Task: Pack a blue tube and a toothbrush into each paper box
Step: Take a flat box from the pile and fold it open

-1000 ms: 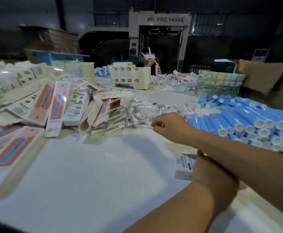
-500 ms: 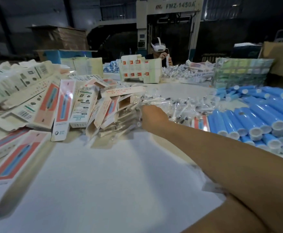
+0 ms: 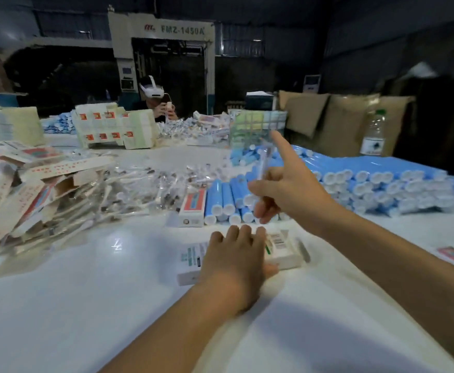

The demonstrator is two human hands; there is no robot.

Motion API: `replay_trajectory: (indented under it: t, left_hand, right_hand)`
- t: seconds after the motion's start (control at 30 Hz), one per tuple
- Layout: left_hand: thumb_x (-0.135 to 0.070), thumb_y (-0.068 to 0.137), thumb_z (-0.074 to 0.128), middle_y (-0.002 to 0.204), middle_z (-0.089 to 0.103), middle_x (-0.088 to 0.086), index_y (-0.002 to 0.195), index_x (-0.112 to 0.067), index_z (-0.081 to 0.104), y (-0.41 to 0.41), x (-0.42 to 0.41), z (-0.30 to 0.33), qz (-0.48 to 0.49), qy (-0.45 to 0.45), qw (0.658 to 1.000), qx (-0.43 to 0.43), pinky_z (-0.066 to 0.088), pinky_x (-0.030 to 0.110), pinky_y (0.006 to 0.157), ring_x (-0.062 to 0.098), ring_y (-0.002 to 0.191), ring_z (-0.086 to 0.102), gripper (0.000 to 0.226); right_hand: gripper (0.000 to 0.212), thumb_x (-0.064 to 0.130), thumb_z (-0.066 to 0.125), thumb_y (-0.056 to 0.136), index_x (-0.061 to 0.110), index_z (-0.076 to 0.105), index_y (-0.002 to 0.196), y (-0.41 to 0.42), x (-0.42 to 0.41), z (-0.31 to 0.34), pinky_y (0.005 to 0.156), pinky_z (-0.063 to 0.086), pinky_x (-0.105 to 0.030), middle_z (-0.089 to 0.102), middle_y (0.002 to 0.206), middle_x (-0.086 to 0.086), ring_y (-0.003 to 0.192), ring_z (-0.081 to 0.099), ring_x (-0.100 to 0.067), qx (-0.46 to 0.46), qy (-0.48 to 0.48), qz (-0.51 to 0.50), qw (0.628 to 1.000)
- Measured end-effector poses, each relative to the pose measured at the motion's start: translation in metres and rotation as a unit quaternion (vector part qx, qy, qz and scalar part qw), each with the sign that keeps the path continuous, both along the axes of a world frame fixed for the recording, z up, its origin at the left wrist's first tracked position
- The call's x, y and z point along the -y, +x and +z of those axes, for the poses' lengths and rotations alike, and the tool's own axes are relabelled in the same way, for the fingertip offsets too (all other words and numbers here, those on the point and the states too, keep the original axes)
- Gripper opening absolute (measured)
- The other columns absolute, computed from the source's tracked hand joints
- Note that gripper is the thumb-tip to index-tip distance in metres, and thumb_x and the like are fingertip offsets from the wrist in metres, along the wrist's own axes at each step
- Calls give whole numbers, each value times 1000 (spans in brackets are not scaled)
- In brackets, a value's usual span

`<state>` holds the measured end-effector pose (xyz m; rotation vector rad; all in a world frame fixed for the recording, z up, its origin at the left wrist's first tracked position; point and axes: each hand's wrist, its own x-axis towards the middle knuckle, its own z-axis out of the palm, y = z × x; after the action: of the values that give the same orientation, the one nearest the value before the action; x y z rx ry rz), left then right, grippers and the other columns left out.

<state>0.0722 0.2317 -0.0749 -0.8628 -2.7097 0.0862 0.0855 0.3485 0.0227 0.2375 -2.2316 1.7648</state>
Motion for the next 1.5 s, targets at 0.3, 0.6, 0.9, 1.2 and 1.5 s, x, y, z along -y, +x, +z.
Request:
replay_trajectory:
  t: [0.3, 0.6, 0.9, 1.2, 1.5]
  left_hand:
    - [-70, 81, 10, 132, 38, -6, 147, -29, 15, 4, -1, -2, -25, 24, 998, -51, 29, 33, 93, 17, 120, 34, 78]
    - [-73, 68, -9, 133, 39, -7, 149, -28, 15, 15, -6, 3, -9, 40, 998, -56, 29, 31, 94, 16, 119, 35, 96]
    - [-72, 70, -8, 132, 39, -6, 149, -27, 13, 17, -8, 3, -10, 65, 996, -61, 30, 32, 95, 16, 120, 34, 93]
    - [-69, 81, 7, 132, 38, -5, 147, -26, 12, 19, -11, 3, -8, 73, 995, -69, 30, 32, 94, 16, 119, 34, 79]
    - [-67, 78, 8, 131, 42, -3, 147, -24, 19, 20, -11, 7, 4, 109, 991, -79, 31, 34, 94, 19, 118, 37, 82]
  right_hand:
    - [40, 7, 68, 84, 29, 54, 115, 38, -92, -70, 36, 31, -18, 67, 61, -6, 40, 42, -6, -12, -145, -189, 971]
    - [22, 5, 66, 87, 22, 54, 96, 32, -80, -82, 51, 54, -27, 59, 82, -7, 57, 67, -16, -30, -146, -204, 968]
    - [16, 15, 73, 82, 28, 65, 78, 33, -72, -88, 68, 52, -22, 68, 78, 3, 71, 61, -9, -51, -107, -247, 962]
    - [14, 20, 68, 85, 27, 56, 83, 39, -62, -89, 65, 48, -17, 69, 77, 2, 73, 64, -4, -82, -81, -232, 966]
    - [17, 29, 47, 98, 29, 63, 94, 43, -51, -87, 83, 45, -16, 53, 119, -4, 104, 56, -4, -49, -52, -139, 988]
